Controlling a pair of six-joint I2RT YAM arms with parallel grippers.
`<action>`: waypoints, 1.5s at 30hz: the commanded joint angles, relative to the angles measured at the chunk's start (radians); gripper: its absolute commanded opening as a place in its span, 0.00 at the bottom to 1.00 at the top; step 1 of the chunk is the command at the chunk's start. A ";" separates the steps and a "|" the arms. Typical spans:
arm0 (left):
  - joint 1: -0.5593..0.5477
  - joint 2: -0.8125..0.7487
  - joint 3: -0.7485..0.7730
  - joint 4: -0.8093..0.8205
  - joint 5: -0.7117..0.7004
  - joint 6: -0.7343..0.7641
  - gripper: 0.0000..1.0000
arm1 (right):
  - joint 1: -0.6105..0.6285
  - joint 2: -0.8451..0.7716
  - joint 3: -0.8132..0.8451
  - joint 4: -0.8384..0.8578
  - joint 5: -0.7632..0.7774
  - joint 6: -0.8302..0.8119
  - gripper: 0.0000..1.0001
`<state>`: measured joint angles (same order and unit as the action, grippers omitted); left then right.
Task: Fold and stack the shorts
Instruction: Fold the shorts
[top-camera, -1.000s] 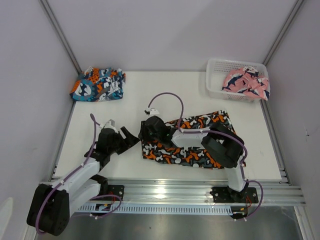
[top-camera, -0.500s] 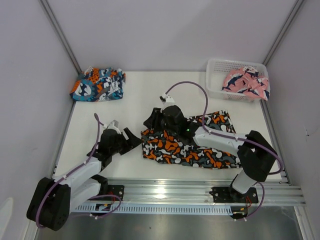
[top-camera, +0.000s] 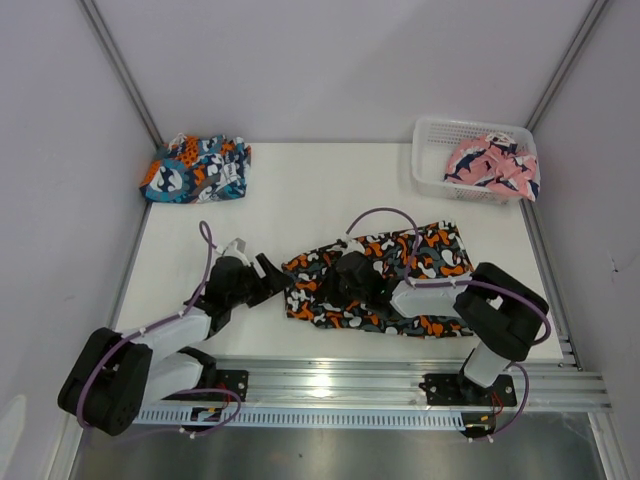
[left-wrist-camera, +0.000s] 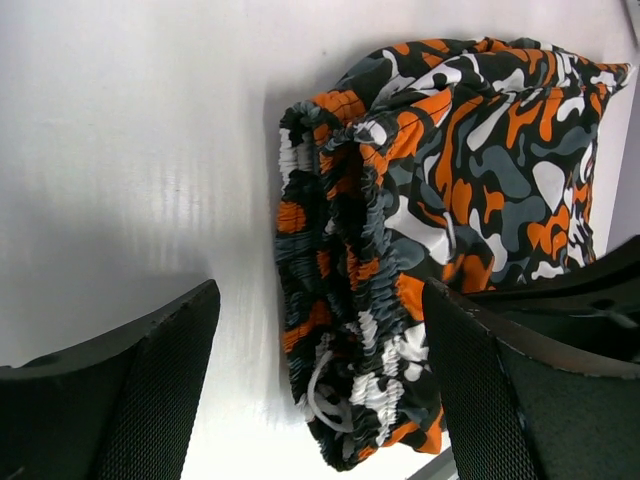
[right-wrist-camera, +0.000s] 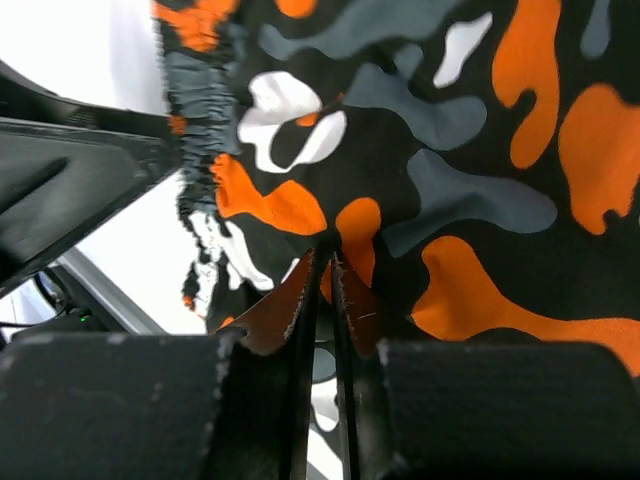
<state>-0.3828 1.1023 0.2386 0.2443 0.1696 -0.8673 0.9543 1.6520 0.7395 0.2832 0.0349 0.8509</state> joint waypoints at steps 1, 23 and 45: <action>-0.030 0.019 0.004 0.050 -0.022 -0.018 0.84 | 0.026 0.037 -0.008 0.065 0.034 0.074 0.12; -0.128 0.329 -0.041 0.312 -0.147 -0.137 0.62 | 0.040 0.124 -0.012 0.090 0.045 0.114 0.09; -0.126 0.071 -0.110 0.264 -0.271 -0.058 0.66 | 0.040 0.150 0.020 0.093 0.014 0.099 0.08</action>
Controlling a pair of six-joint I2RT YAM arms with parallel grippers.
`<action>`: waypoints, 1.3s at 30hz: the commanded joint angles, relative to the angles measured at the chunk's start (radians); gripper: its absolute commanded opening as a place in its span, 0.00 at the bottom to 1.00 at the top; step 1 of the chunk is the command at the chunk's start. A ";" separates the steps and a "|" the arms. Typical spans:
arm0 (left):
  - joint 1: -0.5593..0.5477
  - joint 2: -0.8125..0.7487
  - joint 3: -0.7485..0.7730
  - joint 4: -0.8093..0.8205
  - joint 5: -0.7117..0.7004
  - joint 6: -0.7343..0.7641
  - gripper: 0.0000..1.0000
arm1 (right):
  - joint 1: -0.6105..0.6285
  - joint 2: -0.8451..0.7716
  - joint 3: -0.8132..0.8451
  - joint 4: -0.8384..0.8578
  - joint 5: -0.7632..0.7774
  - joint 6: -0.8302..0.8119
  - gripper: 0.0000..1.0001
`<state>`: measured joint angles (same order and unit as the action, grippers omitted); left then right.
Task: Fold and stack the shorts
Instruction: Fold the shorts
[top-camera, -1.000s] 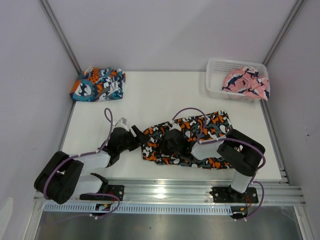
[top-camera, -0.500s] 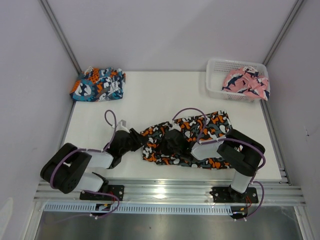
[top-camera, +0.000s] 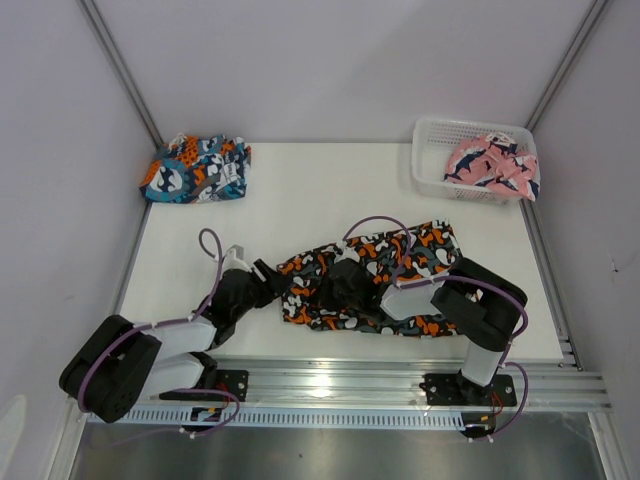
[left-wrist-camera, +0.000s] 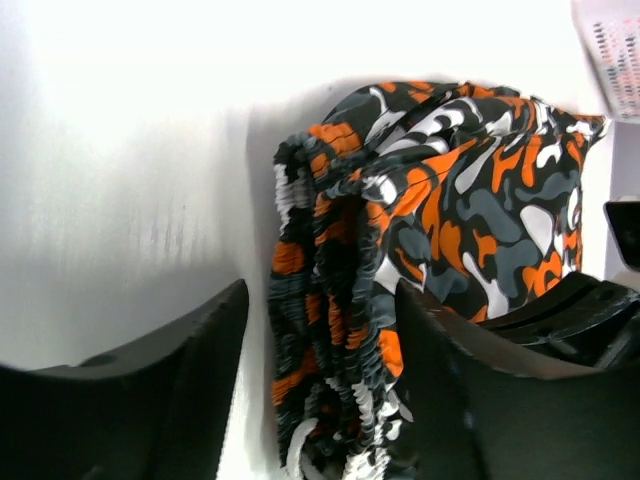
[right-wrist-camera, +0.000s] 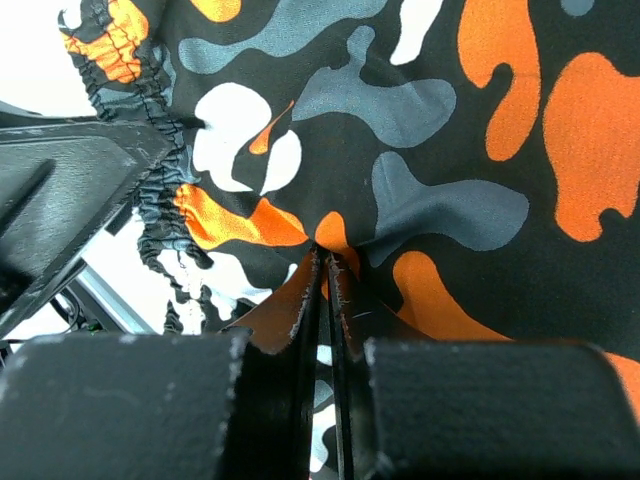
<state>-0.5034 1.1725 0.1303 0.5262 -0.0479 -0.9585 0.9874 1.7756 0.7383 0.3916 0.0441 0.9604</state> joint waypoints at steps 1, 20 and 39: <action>-0.006 0.004 -0.009 -0.009 -0.062 0.030 0.71 | 0.007 0.025 0.022 -0.016 0.004 -0.012 0.08; 0.051 0.386 -0.077 0.592 0.040 0.018 0.80 | 0.005 -0.021 0.018 -0.011 -0.061 -0.057 0.08; 0.083 0.581 -0.208 0.887 0.215 -0.023 0.77 | -0.006 -0.018 0.022 -0.002 -0.073 -0.051 0.08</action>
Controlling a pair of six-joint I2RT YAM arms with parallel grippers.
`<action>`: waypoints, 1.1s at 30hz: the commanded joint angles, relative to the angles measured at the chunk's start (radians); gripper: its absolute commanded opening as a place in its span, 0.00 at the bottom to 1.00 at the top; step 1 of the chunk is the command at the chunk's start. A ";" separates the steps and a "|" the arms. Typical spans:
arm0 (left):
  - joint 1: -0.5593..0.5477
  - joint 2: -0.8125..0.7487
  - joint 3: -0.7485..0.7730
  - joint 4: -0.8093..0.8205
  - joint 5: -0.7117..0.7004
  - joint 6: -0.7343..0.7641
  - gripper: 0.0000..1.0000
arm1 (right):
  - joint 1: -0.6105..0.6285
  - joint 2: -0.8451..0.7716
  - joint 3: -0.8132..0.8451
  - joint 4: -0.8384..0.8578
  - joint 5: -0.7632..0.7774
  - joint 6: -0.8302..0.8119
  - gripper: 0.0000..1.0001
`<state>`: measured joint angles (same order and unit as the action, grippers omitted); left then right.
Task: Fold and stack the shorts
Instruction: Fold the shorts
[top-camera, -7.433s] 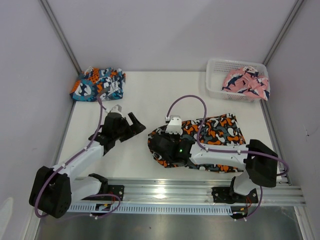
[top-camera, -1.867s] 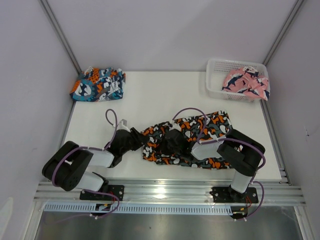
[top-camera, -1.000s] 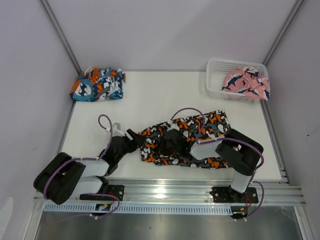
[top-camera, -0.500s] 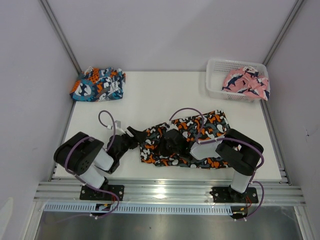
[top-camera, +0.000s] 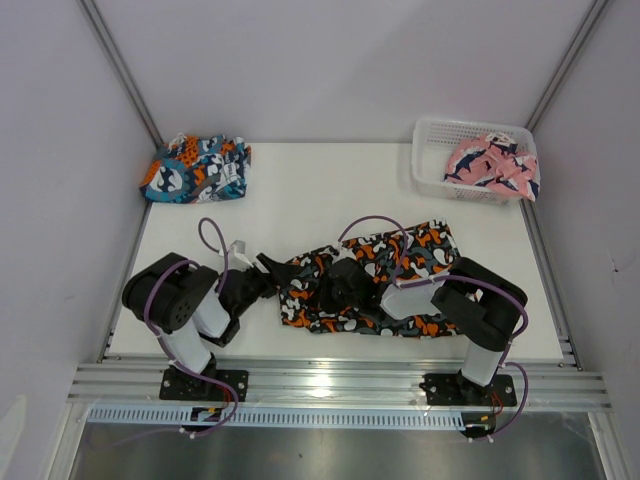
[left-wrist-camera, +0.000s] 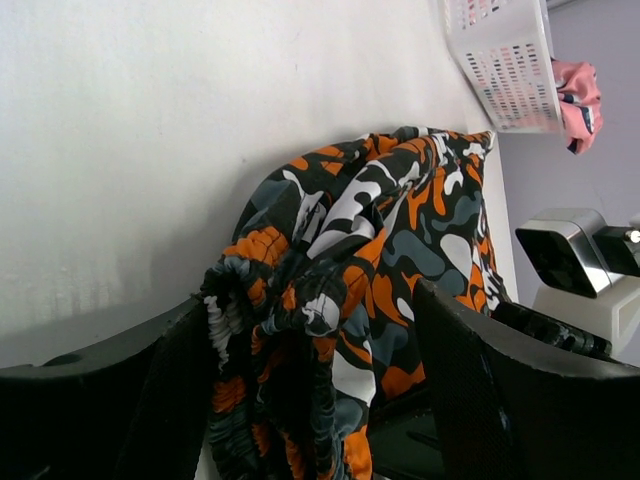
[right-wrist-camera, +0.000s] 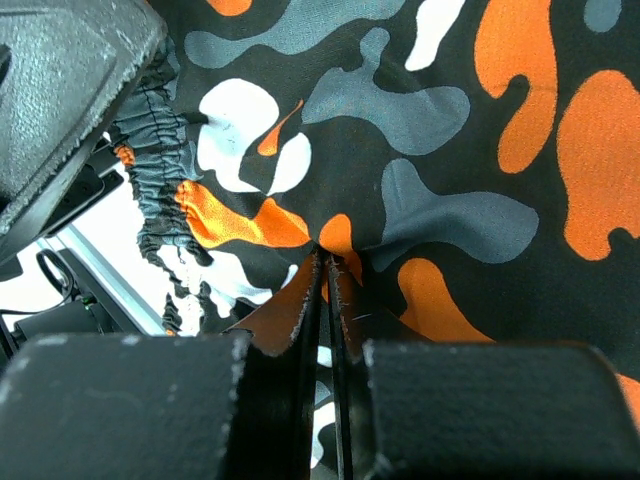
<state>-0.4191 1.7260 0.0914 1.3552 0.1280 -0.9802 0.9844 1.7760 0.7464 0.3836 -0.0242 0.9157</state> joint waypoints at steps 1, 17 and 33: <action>-0.003 0.027 -0.176 0.064 0.045 -0.002 0.77 | -0.004 -0.012 0.014 0.011 -0.008 -0.002 0.08; -0.009 0.046 -0.262 0.076 0.059 0.018 0.76 | -0.024 0.040 0.039 0.049 0.023 0.029 0.08; -0.084 -0.453 -0.208 -0.583 -0.034 0.052 0.76 | -0.067 0.049 0.097 -0.005 0.014 -0.005 0.08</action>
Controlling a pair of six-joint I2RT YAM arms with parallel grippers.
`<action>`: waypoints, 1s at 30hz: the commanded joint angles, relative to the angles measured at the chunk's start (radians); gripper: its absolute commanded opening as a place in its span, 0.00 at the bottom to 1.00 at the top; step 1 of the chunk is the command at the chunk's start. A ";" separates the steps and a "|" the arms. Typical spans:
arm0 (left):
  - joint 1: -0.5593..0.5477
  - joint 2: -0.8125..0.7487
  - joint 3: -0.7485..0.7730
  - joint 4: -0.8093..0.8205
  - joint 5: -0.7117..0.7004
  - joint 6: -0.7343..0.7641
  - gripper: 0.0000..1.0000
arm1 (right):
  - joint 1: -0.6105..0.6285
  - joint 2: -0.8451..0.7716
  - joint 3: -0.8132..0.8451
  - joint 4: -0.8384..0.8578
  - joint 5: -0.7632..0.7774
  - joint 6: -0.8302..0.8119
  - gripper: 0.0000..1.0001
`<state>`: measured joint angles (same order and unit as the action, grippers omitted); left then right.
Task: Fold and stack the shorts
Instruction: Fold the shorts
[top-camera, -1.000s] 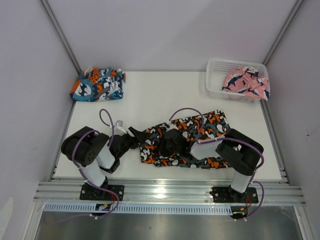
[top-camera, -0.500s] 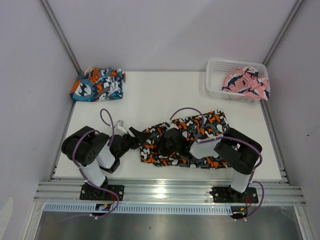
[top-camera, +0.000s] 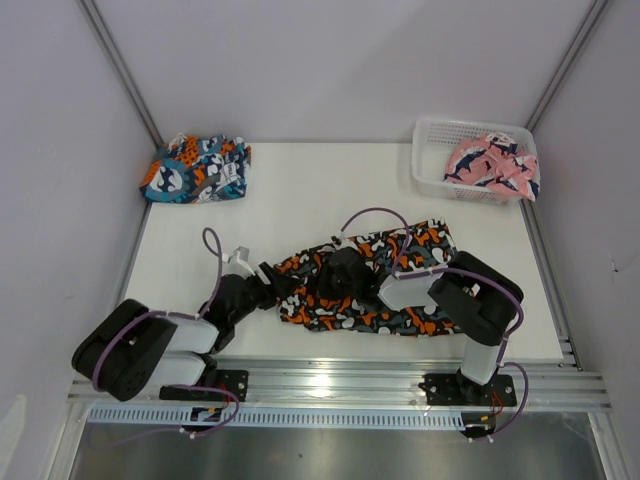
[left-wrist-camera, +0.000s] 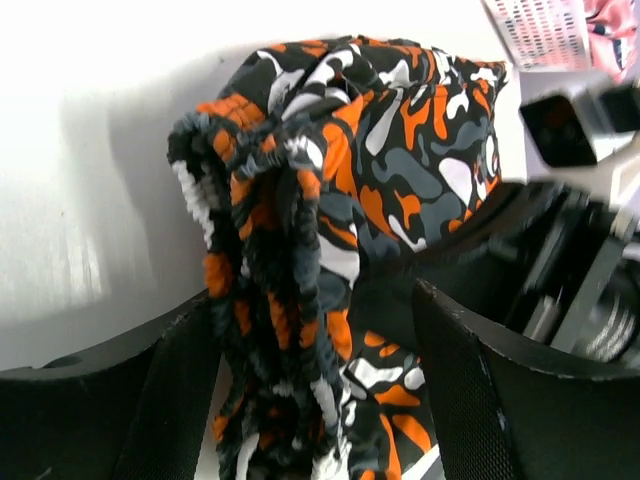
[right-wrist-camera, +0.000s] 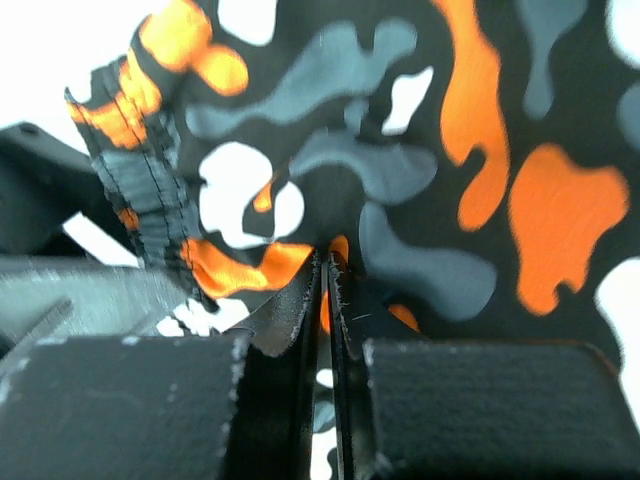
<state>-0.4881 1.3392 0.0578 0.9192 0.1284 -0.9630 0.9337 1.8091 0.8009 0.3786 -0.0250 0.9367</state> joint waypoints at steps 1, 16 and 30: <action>-0.015 -0.098 -0.149 -0.176 -0.044 0.041 0.76 | -0.019 0.018 0.046 0.003 0.010 -0.029 0.08; -0.044 0.067 -0.061 -0.126 -0.036 0.043 0.52 | -0.018 0.010 0.055 -0.003 -0.003 -0.035 0.07; 0.019 -0.140 0.276 -0.848 -0.177 0.176 0.00 | -0.027 -0.270 0.049 -0.254 0.125 -0.162 0.13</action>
<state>-0.5034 1.2163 0.2447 0.3389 0.0063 -0.8673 0.9119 1.6508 0.8253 0.2012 0.0319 0.8394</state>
